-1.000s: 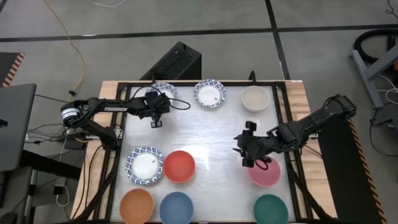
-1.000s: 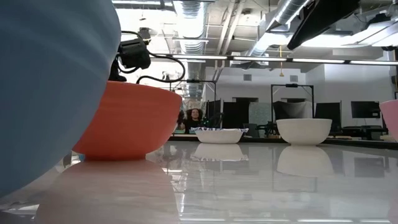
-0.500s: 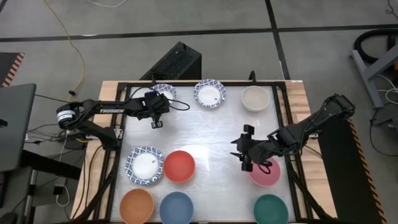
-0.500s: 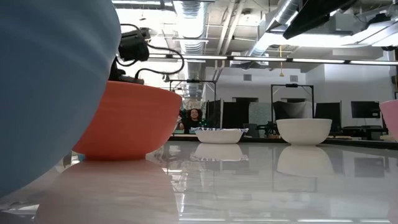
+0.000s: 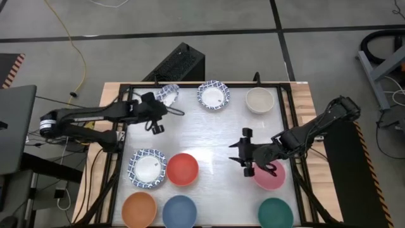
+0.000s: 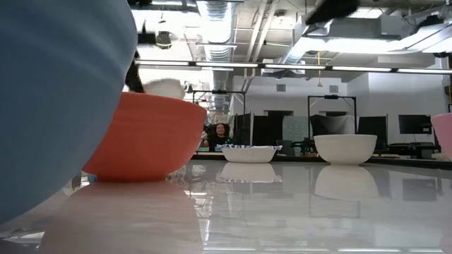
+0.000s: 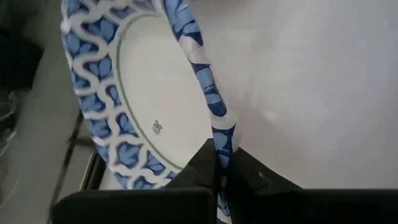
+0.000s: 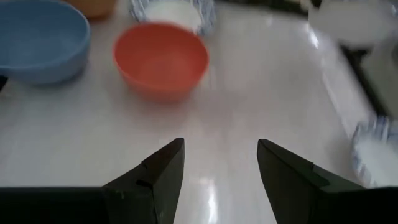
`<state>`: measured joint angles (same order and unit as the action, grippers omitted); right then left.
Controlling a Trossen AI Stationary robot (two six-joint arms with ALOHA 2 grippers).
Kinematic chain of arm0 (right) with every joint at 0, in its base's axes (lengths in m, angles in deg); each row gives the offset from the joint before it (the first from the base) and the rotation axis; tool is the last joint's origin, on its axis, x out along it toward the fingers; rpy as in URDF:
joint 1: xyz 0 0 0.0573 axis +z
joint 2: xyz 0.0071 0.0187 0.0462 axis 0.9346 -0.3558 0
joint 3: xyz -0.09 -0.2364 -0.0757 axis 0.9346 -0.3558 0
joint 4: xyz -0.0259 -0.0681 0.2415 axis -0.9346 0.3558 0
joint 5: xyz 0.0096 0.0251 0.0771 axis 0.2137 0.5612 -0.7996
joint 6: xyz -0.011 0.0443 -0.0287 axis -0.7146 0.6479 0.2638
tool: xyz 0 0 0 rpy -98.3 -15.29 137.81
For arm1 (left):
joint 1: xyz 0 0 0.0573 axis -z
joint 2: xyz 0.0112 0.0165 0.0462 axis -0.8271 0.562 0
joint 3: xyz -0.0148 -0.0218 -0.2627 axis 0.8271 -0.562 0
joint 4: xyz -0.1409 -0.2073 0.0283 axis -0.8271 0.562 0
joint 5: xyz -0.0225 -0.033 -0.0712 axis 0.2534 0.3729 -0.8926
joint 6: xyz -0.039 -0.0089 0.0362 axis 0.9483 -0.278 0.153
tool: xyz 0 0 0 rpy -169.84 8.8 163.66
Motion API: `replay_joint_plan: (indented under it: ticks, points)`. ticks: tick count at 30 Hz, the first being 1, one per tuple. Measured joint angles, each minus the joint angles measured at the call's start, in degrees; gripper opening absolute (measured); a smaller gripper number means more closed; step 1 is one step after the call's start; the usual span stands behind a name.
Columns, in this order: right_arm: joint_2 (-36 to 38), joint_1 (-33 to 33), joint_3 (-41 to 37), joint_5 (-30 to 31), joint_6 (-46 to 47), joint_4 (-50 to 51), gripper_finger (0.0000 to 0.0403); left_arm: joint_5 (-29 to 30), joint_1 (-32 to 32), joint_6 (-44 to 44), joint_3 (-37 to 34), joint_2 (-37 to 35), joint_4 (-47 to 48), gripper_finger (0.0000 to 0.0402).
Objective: Nest bowls inside each other
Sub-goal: Stack the blue patterned bowl into the blue patterned bowl
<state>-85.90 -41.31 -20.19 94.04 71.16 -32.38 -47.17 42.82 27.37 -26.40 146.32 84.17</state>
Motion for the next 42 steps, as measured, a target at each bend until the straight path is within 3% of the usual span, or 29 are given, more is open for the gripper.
replay_joint_plan:
  ticks: [5, 10, 14, 18, 23, 29, 42]
  points:
    - [-2.0, -2.5, 0.0, -4.1, -15.9, -15.7, 0.0223, -3.2, 10.7, 6.0, 4.1, -6.6, 3.5, 0.0000]
    - [-6.5, -6.6, 0.1, -18.9, -26.9, -32.4, 0.0223, -3.0, 20.6, 11.6, 4.5, -10.6, 5.5, 0.0000]
    - [-12.1, -9.6, 1.9, -28.8, -31.4, -40.3, 0.0223, -4.4, 26.6, 16.5, 4.5, -11.9, 10.2, 0.0000]
    - [-19.5, -12.8, 8.3, -33.4, -32.5, -39.9, 0.0223, -6.8, 32.5, 18.4, 4.5, -11.4, 12.2, 0.0000]
    - [-28.7, -15.5, 19.9, -38.9, -37.6, -30.5, 0.0223, -9.1, 37.5, 18.2, 4.5, -9.1, 14.9, 0.0000]
    - [-33.9, -17.2, 33.1, -40.9, -41.4, -22.1, 0.0223, -5.9, 42.0, 17.7, 4.5, -6.7, 16.8, 0.0000]
    - [-43.5, -20.5, 41.7, -46.6, -41.4, -19.9, 0.0223, -1.1, 46.7, 20.8, 4.5, -5.7, 19.4, 0.0000]
